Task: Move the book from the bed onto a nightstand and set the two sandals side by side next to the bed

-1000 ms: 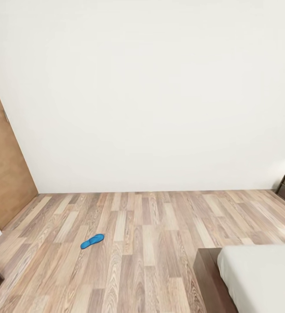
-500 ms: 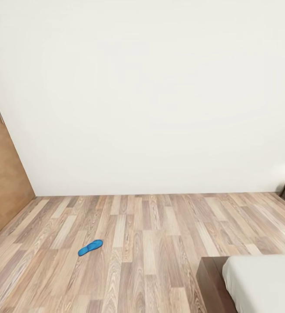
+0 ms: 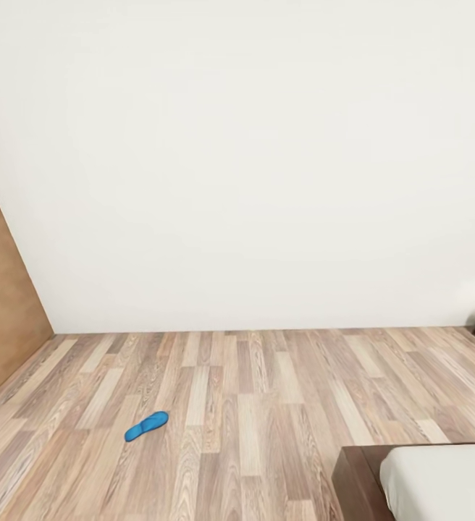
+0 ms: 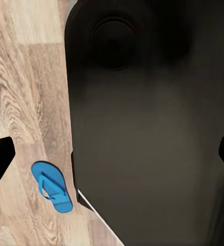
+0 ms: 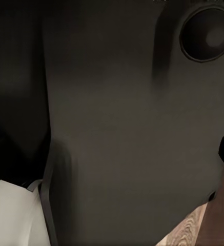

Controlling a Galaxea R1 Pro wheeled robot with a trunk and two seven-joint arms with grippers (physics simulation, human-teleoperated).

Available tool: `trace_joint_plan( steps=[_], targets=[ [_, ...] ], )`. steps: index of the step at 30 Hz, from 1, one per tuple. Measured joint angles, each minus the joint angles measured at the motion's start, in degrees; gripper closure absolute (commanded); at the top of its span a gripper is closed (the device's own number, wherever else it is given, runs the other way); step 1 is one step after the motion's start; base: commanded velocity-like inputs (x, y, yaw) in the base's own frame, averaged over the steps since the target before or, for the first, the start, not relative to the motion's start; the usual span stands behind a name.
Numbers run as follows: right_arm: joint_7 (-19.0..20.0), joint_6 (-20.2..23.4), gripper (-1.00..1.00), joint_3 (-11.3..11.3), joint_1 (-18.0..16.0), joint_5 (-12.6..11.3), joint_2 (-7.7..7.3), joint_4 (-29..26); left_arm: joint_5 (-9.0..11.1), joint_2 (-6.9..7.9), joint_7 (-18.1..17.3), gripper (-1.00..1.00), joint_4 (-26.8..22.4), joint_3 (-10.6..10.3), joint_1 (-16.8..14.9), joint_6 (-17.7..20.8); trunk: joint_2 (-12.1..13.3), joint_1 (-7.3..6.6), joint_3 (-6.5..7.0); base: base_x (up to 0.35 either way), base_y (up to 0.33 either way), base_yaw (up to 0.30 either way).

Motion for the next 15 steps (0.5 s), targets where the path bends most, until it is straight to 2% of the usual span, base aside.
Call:
trace_joint_plan(
  steps=[15],
  targets=[
    [0.0, 0.0, -1.00, 0.0, 0.0, 0.0, 0.00, 0.0, 0.0, 0.00, 0.0, -1.00, 0.0, 0.0, 0.0, 0.0, 0.0, 0.00, 0.09, 0.179, 0.000, 0.000]
  ],
)
